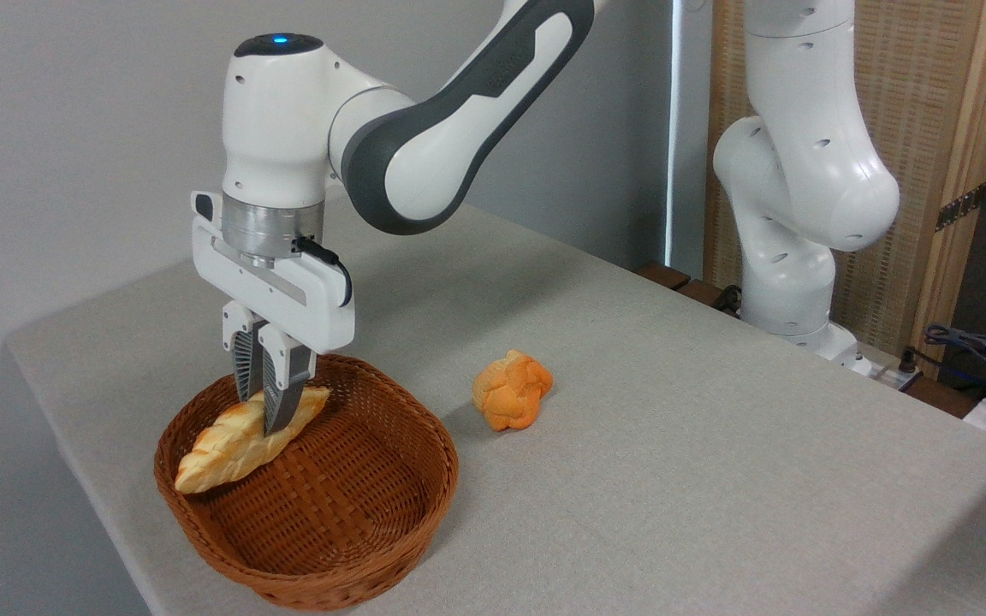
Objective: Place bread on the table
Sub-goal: 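Lift the bread roll out of the basket and carry it beside the orange object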
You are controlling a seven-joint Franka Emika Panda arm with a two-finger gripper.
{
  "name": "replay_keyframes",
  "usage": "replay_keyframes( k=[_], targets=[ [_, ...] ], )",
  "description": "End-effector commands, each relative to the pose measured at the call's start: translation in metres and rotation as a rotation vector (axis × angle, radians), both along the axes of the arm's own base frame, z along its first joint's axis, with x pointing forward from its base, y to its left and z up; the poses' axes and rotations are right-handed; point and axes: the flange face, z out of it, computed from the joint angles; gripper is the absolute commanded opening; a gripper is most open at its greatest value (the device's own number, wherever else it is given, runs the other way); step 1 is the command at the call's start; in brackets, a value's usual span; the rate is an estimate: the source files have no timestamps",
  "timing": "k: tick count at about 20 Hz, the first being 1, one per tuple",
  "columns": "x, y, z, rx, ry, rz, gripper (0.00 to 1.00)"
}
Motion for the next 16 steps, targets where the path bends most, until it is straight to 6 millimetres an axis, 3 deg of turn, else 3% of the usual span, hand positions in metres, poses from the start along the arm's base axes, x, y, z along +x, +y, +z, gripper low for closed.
replay_keyframes(
  k=[1,9,16],
  targets=[
    [-0.004,0.011,0.035,-0.005,-0.056,0.011,0.16],
    [-0.045,0.034,0.102,-0.008,0.0,0.025,0.16],
    [-0.109,0.034,0.092,0.049,0.229,-0.085,0.18]
  ],
)
